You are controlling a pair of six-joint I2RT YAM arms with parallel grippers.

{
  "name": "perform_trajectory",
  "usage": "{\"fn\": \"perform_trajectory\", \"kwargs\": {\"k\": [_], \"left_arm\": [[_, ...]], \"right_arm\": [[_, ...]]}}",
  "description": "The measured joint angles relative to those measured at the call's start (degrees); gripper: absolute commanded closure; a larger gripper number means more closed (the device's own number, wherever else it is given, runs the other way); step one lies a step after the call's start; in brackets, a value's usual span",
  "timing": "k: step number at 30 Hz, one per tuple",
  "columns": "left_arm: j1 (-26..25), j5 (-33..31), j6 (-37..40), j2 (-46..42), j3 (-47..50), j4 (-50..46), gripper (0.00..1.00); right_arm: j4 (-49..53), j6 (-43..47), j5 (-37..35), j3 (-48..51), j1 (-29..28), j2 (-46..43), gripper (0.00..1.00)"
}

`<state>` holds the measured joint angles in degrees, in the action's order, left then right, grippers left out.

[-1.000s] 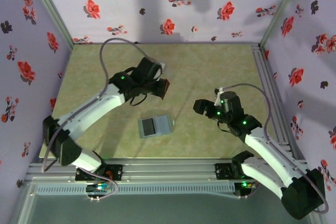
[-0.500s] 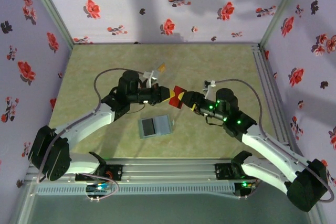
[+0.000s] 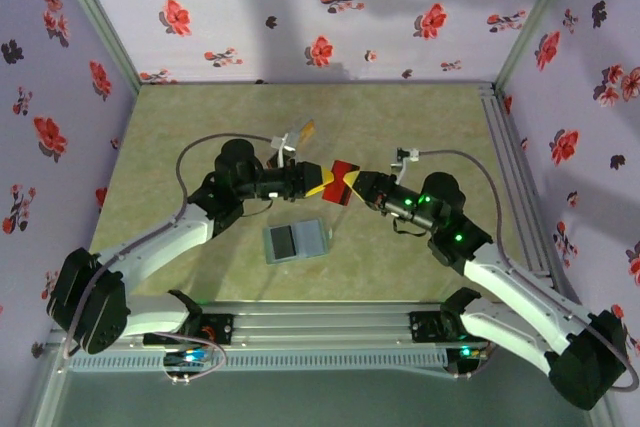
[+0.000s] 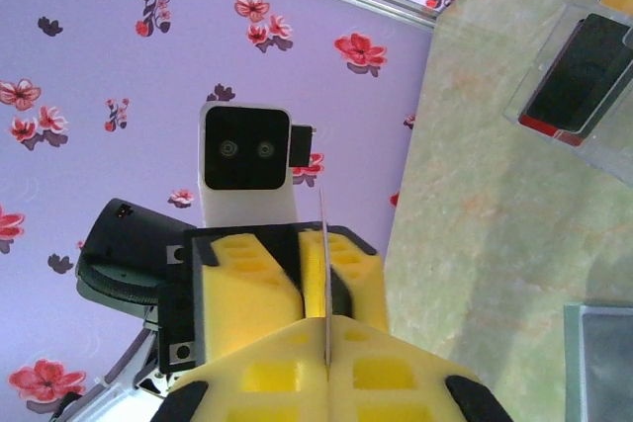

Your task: Put the credit cards into the card holder

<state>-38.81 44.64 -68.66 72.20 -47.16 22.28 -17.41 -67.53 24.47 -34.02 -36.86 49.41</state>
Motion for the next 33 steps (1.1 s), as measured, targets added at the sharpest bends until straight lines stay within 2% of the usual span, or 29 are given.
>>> {"fn": "perform_trajectory", "kwargs": {"k": [6, 11, 15, 18, 19, 20, 23, 27, 33], "left_arm": [[1.0, 2.1, 3.0, -2.1, 0.1, -7.3, 0.67], [1.6, 5.0, 6.8, -3.8, 0.0, -14.5, 0.71], [1.6, 7.1, 8.0, -4.4, 0.0, -17.7, 0.77], [1.8, 7.7, 8.3, -5.1, 0.1, -19.4, 0.87], [1.9, 8.1, 8.4, -5.4, 0.1, -19.5, 0.89], [2.0, 8.5, 8.4, -5.6, 0.1, -19.5, 0.89], [1.9, 9.6, 7.7, -6.6, 0.6, -18.8, 0.89], [2.2, 9.7, 5.4, -7.9, 3.7, -17.7, 0.96], [2.4, 3.8, 4.6, -11.7, 13.0, -21.9, 0.94]], "right_arm": [[9.3, 1.8, 3.3, -6.2, 0.2, 3.1, 1.00], [12.7, 2.8, 8.5, -9.5, 0.6, 7.8, 1.00], [13.0, 2.8, 12.2, -10.1, 1.0, 10.8, 1.00], [12.0, 2.6, 14.7, -10.6, 1.1, 12.0, 1.00], [11.9, 2.6, 15.2, -10.7, 1.2, 12.2, 0.86], [11.8, 2.5, 15.7, -10.7, 1.2, 12.3, 0.65], [12.3, 2.8, 16.0, -10.8, 1.2, 12.8, 0.45], [18.4, 6.2, 13.9, -12.3, 1.6, 13.0, 0.41], [31.3, 15.1, 6.2, -13.6, 1.6, 15.6, 0.41]]}}
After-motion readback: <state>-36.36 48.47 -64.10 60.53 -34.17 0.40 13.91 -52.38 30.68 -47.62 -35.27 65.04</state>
